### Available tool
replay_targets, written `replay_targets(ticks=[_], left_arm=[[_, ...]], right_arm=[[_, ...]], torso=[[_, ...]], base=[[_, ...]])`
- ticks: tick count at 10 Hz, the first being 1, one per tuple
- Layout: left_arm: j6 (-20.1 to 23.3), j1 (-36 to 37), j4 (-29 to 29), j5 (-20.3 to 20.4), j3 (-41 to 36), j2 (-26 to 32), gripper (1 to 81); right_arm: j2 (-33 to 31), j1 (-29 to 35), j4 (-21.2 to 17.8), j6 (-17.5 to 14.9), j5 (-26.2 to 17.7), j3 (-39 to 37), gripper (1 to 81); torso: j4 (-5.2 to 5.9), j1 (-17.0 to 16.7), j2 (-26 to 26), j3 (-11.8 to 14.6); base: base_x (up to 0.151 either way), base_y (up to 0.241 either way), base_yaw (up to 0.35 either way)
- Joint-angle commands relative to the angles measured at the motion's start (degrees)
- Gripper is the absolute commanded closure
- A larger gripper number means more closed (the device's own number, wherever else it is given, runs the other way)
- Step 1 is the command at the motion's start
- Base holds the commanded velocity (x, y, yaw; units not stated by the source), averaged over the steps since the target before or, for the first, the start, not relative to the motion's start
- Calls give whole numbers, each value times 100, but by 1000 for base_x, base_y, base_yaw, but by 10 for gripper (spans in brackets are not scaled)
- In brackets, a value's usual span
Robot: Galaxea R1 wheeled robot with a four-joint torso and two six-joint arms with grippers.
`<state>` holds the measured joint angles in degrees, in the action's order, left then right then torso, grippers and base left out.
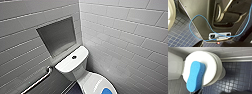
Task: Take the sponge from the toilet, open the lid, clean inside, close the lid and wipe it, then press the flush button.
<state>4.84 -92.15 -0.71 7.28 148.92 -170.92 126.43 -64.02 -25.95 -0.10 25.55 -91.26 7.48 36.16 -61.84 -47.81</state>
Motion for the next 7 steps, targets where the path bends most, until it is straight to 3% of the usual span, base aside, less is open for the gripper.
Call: replay_targets(ticks=[1, 3, 4, 5, 7], left_arm=[[43, -142, 0, -447, -21, 32, 10], [43, -142, 0, -447, -21, 32, 10], [43, -141, -8, -447, -21, 14, 10], [43, -150, 0, -447, -21, 14, 10], [43, -150, -8, -447, -21, -4, 10]], right_arm=[[-133, 491, -50, 343, -252, 145, 10], [-28, 544, -85, 457, -252, 4, 10], [-18, 552, -76, 502, -244, -14, 10], [-10, 570, -76, 511, -244, -14, 10], [26, 623, -68, 511, -244, 13, 10]], torso=[[0, 363, -560, 0], [0, 636, -997, -2], [0, 756, -1187, -186], [0, 892, -1406, -533], [0, 1088, -1729, -683]], base=[[0, 0, 0], [0, 0, 0], [0, 0, 0], [0, 0, 0], [0, 0, 0]])
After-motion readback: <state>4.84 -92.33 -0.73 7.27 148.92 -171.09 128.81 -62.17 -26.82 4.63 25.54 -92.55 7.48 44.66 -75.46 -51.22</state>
